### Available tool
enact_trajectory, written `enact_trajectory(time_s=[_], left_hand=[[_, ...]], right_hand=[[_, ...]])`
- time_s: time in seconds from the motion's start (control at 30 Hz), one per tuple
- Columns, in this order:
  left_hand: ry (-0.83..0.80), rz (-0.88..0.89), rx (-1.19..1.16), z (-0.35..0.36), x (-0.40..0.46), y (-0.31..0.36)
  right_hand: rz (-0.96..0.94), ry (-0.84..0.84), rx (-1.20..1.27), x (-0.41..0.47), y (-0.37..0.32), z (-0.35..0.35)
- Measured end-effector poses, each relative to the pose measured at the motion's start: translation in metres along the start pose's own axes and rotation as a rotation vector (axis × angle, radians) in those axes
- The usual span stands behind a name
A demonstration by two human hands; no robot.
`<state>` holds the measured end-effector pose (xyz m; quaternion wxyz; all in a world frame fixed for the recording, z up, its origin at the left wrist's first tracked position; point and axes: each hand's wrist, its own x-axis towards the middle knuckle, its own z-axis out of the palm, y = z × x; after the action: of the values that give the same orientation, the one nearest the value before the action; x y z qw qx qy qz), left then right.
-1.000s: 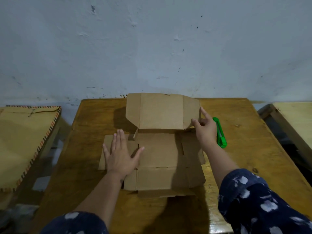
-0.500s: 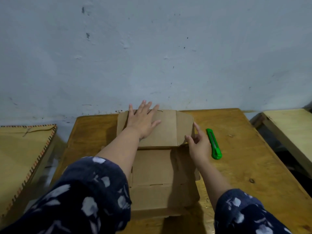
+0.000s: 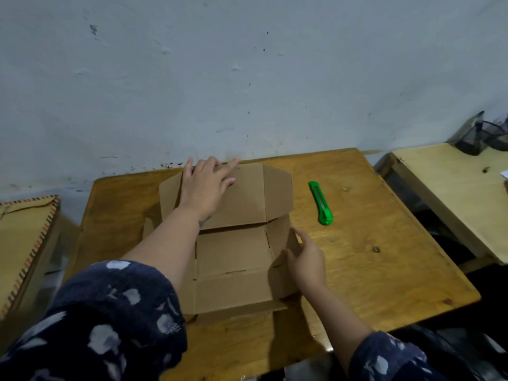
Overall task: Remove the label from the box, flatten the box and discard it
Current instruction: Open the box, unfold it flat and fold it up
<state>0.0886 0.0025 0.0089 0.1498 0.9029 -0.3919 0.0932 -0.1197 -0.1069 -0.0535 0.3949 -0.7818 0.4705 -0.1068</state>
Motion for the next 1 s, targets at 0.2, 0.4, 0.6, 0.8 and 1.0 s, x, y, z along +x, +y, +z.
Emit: enact_trajectory(time_s=[0.2,0.4,0.6,0.8,1.0], left_hand=[[0.092,0.005,-0.099,-0.002,-0.014,0.004],[0.122,0.017,-0.104,-0.004,-0.021,0.004],[0.135,0.043,-0.077,-0.003,-0.039,0.010],[0.110,-0.074,-0.173,-0.028,-0.051,0.022],[-0.444,-0.200,-0.207,-0.029,-0.054,0.006]], right_hand=[[0.194,0.079,0.173,0.008,-0.010,0.006],[0.117,0.074,0.061,0.033,-0.026,0.008],[-0.350,0.073,0.110,0.040,-0.064,-0.023],[-0.415,-0.010,0.109,0.027,-0.070,-0.035],[-0.542,0.000,-0.029,0.009,-0.023,-0.036]])
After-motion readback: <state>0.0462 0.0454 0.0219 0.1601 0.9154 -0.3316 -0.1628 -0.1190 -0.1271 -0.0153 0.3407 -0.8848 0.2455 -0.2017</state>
